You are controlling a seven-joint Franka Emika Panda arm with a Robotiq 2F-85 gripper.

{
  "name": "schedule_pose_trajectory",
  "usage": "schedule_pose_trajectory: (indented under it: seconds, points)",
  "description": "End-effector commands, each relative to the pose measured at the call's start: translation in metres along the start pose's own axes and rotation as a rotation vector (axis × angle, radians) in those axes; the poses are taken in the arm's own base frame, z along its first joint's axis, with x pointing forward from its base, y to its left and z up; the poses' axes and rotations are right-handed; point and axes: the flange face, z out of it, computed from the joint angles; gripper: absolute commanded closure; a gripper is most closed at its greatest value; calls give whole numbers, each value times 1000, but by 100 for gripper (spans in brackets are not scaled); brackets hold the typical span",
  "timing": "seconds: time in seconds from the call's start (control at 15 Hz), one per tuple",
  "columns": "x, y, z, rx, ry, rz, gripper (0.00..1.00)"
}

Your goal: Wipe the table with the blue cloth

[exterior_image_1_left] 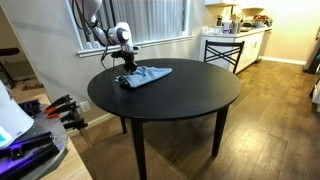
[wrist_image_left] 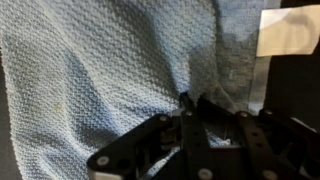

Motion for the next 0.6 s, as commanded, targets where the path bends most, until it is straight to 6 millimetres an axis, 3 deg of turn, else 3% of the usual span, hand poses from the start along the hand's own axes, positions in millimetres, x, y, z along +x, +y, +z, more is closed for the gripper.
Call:
schedule_pose_trajectory:
  seconds: [0.0, 0.53]
  points:
    - [-1, -38, 16, 24, -12, -65, 98]
    - [-10, -121, 14, -22, -20, -202, 98]
